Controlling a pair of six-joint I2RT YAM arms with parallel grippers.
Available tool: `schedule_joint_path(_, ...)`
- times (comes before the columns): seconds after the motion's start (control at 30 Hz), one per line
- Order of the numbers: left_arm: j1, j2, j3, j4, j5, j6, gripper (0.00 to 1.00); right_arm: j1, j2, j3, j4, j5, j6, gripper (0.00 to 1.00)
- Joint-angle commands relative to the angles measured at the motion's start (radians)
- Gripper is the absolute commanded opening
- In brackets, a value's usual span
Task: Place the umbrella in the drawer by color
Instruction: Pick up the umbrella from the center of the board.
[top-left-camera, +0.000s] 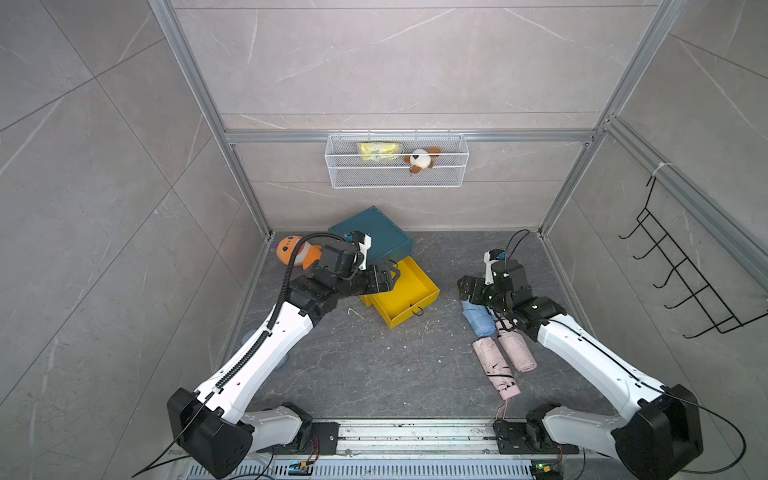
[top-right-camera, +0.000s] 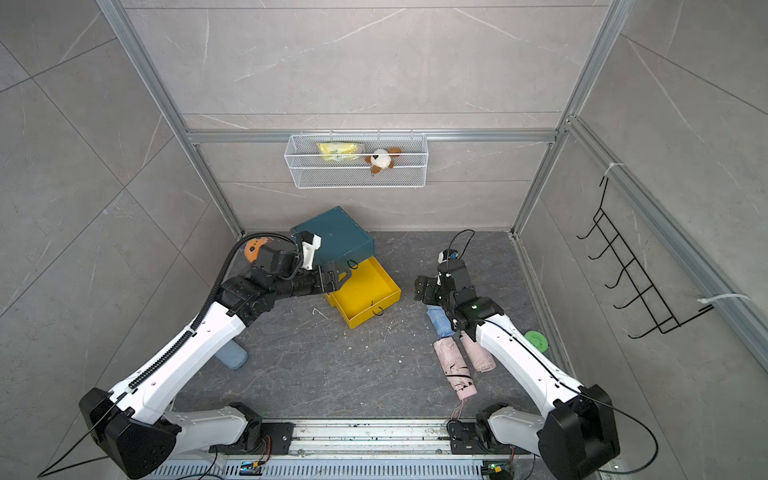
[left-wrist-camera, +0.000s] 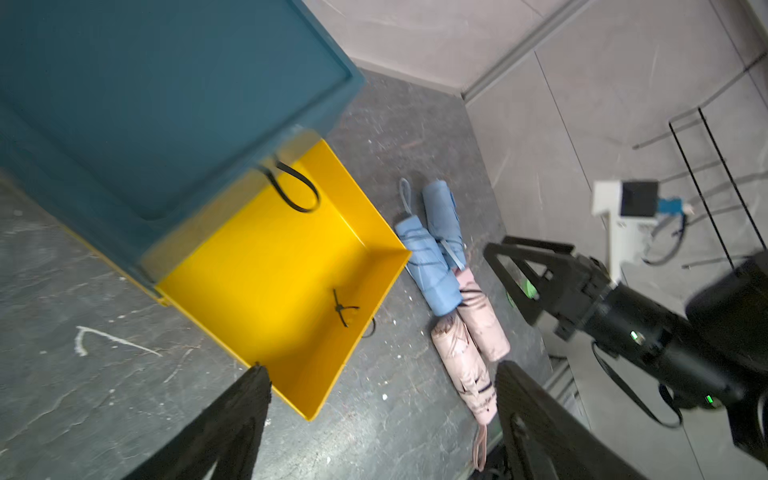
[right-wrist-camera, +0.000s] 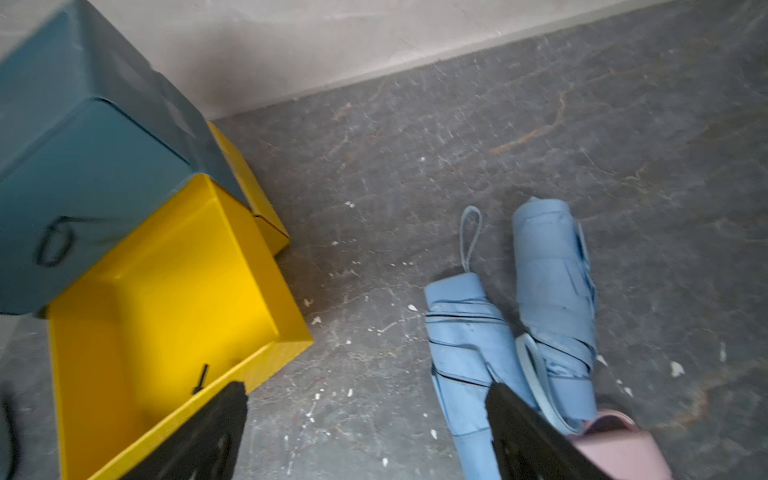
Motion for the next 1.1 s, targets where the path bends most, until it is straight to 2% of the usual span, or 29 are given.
schedule_joint_path(0.0,-0.069,0.039,0.016,0.042,0.03,0.041,0.88,-0.02,0.093,0.045,-0.103,0.038,-0.038,0.93)
schedule_joint_path(0.2,-0.127,0.072,-0.064,0.137,0.092,0.03,0.88,-0.05,0.233,0.064,-0.1,-0.014,-0.05,0.93)
schedule_joint_path(0.4,-0.138,0.067,-0.116,0.185,0.135,0.037,0.88,-0.081,0.318,0.084,-0.101,-0.023,-0.069,0.93)
schedule_joint_path(0.73,-0.138,0.077,-0.125,0.191,0.141,0.047,0.89,-0.097,0.468,0.147,-0.082,-0.069,-0.073,0.92)
schedule_joint_path(1.07,-0.138,0.055,-0.145,0.196,0.132,0.051,0.89,-0.097,0.575,0.19,-0.096,-0.034,-0.078,0.91)
